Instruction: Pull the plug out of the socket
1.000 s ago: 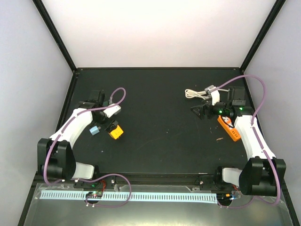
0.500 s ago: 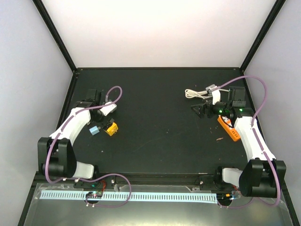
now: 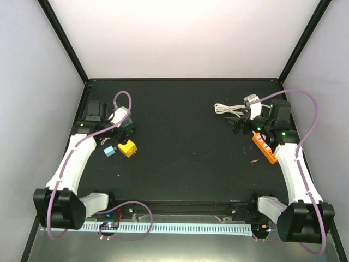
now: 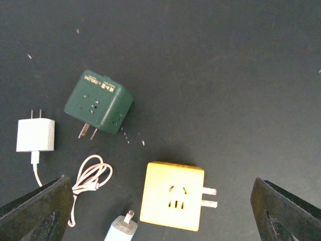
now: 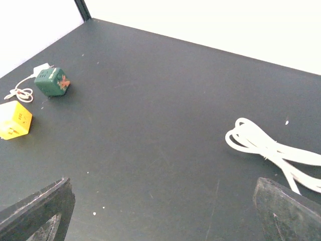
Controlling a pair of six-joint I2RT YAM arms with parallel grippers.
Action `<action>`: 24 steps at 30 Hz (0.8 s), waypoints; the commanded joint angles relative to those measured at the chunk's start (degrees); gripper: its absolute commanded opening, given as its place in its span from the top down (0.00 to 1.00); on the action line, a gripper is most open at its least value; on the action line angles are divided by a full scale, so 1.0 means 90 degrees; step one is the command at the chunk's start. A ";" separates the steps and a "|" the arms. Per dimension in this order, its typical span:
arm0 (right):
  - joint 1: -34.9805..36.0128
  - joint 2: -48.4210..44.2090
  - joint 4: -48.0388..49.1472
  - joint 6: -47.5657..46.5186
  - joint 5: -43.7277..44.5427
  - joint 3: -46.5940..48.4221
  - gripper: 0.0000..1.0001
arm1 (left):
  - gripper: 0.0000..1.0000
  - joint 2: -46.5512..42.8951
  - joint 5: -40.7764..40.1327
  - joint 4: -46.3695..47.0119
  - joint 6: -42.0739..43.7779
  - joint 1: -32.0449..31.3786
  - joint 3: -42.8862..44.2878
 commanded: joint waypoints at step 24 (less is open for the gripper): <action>0.0038 -0.0912 0.1988 0.1283 0.2469 -0.1754 0.00 | 0.01 -0.2529 -0.1233 0.2135 -0.1532 0.0070 -0.2205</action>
